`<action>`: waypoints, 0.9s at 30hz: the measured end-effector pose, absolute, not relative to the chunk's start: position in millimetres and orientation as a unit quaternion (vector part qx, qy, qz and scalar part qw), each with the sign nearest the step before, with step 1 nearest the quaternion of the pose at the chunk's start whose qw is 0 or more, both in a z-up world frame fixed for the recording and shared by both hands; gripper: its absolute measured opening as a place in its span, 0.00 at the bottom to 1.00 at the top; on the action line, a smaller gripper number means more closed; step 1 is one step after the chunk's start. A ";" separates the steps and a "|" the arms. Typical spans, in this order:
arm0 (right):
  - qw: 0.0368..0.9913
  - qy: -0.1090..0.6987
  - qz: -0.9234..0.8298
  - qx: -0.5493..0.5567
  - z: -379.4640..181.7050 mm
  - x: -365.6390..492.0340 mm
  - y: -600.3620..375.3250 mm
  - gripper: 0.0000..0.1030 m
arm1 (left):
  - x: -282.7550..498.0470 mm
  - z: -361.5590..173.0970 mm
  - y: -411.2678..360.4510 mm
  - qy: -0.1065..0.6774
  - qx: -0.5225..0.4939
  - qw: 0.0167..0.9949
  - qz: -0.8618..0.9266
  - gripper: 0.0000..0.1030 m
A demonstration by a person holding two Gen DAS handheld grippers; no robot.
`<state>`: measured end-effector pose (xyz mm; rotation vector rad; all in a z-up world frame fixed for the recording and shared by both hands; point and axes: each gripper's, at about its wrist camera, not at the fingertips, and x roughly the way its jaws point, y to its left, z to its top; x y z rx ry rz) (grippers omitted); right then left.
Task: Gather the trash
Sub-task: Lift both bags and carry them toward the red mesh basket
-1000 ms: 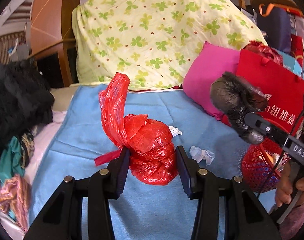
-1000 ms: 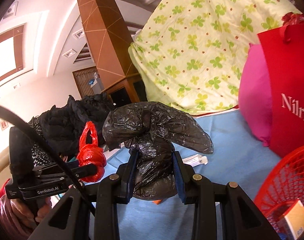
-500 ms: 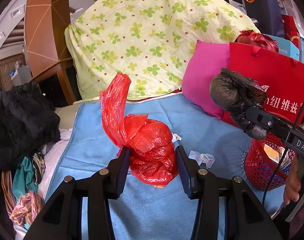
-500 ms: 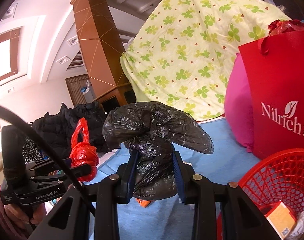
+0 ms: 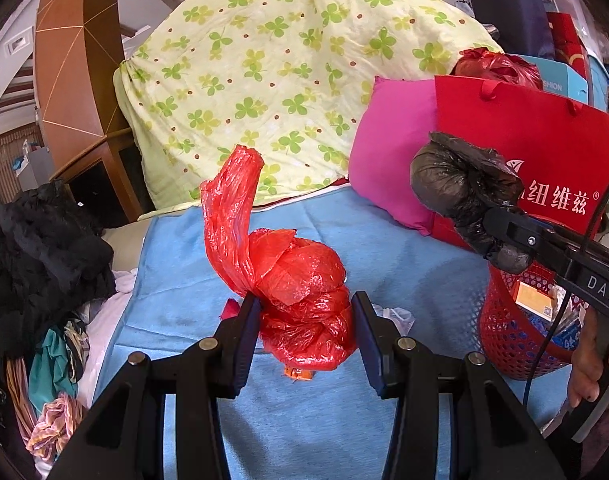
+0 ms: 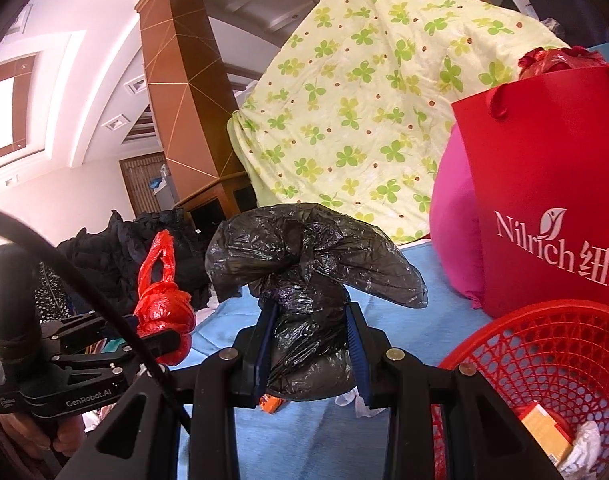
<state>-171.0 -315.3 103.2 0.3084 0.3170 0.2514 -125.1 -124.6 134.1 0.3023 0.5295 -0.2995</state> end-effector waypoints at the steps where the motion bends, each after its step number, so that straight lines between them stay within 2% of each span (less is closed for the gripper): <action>1: 0.968 0.157 0.122 0.153 103.5 -171.2 -316.6 0.35 | -125.5 133.8 -125.9 0.259 0.150 0.942 -0.148 0.46; 27: 0.973 0.151 0.093 0.148 105.5 -184.2 -332.0 0.35 | -127.6 129.4 -157.2 0.263 0.177 0.933 -0.171 0.47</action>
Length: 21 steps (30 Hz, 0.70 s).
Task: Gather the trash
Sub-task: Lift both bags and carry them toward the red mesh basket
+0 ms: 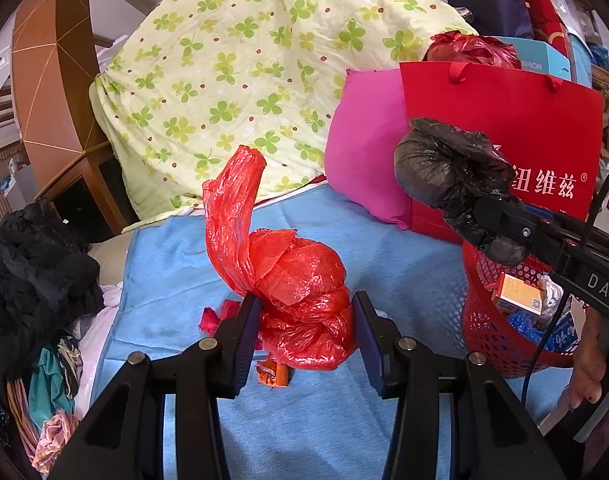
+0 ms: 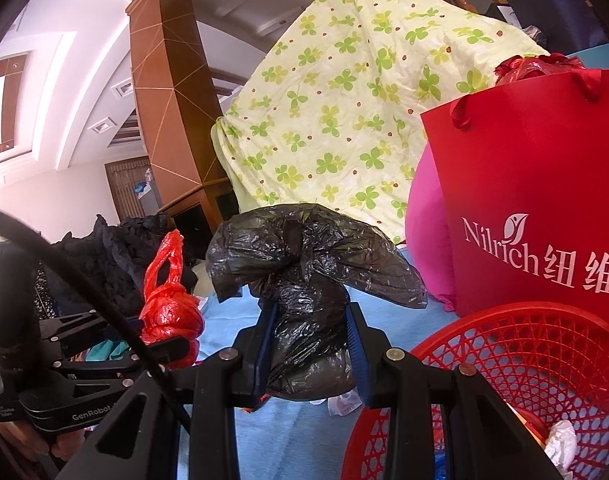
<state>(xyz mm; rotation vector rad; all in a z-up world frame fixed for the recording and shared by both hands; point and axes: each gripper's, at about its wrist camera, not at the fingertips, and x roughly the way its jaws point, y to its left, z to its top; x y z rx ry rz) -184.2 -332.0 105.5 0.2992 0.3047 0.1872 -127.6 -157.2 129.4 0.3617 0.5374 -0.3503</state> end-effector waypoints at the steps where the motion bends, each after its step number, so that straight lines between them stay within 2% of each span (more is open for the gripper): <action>1: 0.973 0.151 0.091 0.148 105.3 -185.7 -331.2 0.35 | -127.6 129.2 -158.1 0.263 0.178 0.933 -0.172 0.47; 21: 0.975 0.150 0.069 0.146 105.8 -195.9 -341.3 0.35 | -130.8 126.2 -172.3 0.263 0.192 0.926 -0.193 0.47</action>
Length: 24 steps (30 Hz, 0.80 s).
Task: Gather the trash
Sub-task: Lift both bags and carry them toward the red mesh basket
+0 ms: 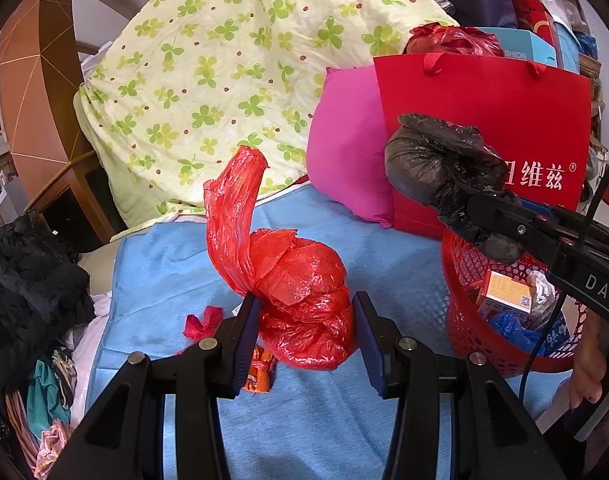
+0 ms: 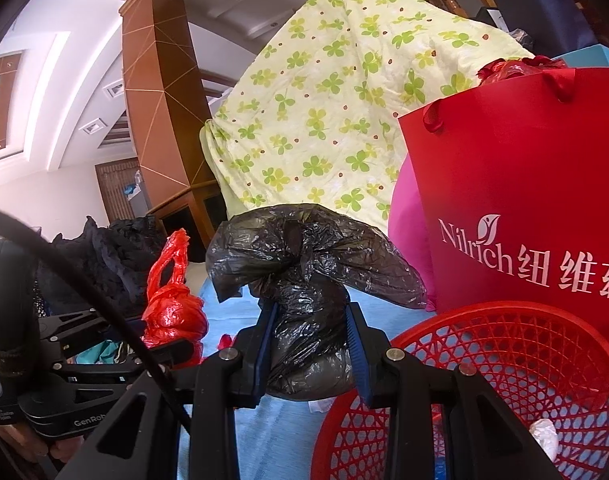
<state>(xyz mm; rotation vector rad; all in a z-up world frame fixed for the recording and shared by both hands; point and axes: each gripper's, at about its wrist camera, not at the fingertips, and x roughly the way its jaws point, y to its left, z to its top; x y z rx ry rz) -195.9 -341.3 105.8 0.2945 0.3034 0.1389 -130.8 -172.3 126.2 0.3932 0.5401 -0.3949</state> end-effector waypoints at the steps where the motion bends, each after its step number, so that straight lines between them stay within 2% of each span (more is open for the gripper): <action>1: 0.975 0.150 0.069 0.146 105.7 -196.1 -341.9 0.35 | -131.1 125.8 -173.2 0.264 0.192 0.925 -0.193 0.47; 24: 0.977 0.141 0.049 0.149 106.7 -207.0 -351.1 0.35 | -137.6 121.4 -193.0 0.265 0.210 0.918 -0.209 0.48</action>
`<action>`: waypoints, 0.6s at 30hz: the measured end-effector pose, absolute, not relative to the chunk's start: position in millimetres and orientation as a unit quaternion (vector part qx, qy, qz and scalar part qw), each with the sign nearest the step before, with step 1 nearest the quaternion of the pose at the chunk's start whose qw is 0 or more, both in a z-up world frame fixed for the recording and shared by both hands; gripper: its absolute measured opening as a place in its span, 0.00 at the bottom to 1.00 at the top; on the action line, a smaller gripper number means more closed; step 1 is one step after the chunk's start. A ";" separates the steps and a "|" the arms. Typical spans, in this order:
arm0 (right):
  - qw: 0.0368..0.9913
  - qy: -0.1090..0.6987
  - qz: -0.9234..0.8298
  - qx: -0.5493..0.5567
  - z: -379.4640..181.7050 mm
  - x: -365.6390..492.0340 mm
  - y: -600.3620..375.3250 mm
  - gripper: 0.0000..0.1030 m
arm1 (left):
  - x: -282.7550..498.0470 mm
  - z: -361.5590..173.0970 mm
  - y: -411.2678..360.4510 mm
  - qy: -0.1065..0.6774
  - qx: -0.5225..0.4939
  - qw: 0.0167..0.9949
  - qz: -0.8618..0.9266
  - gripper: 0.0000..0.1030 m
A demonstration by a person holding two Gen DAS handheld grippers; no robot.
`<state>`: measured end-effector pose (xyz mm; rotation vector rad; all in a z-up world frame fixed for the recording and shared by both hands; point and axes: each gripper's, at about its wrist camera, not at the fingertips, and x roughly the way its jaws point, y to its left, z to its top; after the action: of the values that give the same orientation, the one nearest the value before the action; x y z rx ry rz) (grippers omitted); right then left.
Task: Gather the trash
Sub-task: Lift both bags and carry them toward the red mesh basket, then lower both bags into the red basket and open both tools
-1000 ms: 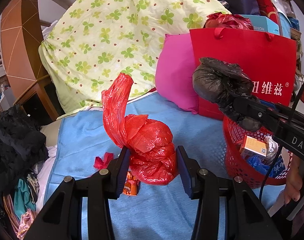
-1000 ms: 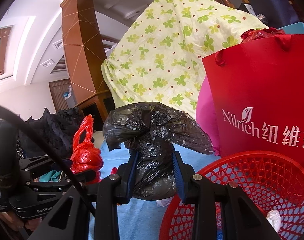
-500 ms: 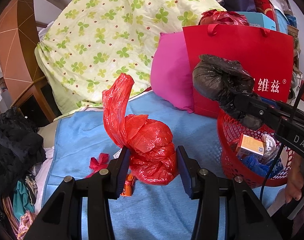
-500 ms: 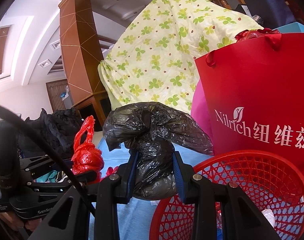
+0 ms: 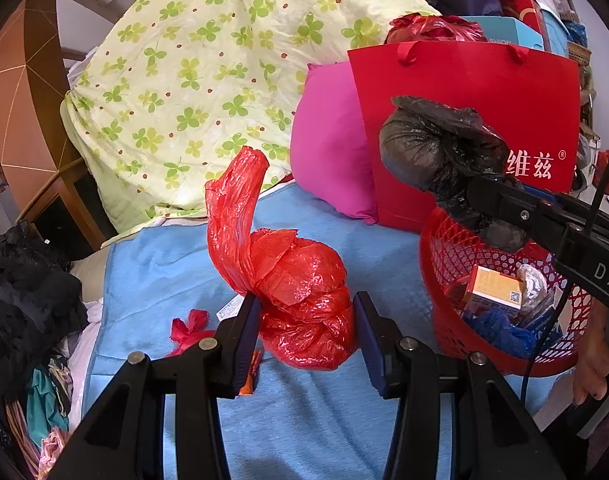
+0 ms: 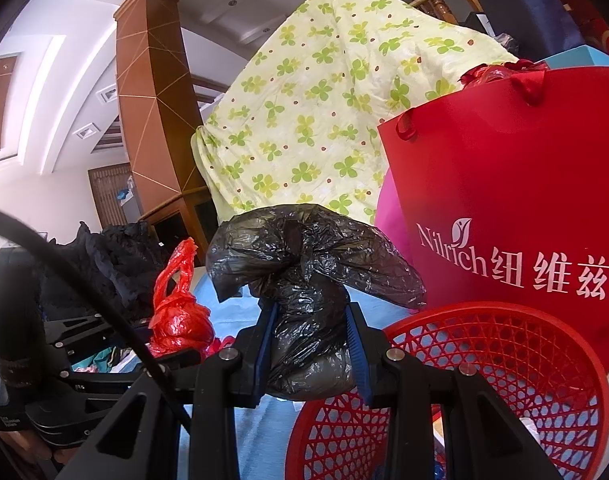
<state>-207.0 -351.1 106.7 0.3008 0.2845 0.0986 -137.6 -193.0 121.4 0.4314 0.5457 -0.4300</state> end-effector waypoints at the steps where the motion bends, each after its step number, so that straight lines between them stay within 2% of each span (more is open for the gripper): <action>1: 0.978 0.140 0.048 0.150 106.5 -208.7 -351.7 0.35 | -138.7 121.4 -195.0 0.264 0.211 0.917 -0.210 0.48; 18: 0.977 0.123 0.018 0.176 106.8 -237.4 -372.9 0.35 | -147.5 124.0 -222.9 0.260 0.201 0.910 -0.252 0.48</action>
<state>-237.4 -372.9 106.8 0.3540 0.2483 0.0369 -147.5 -222.9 124.0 0.4149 0.5363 -0.5203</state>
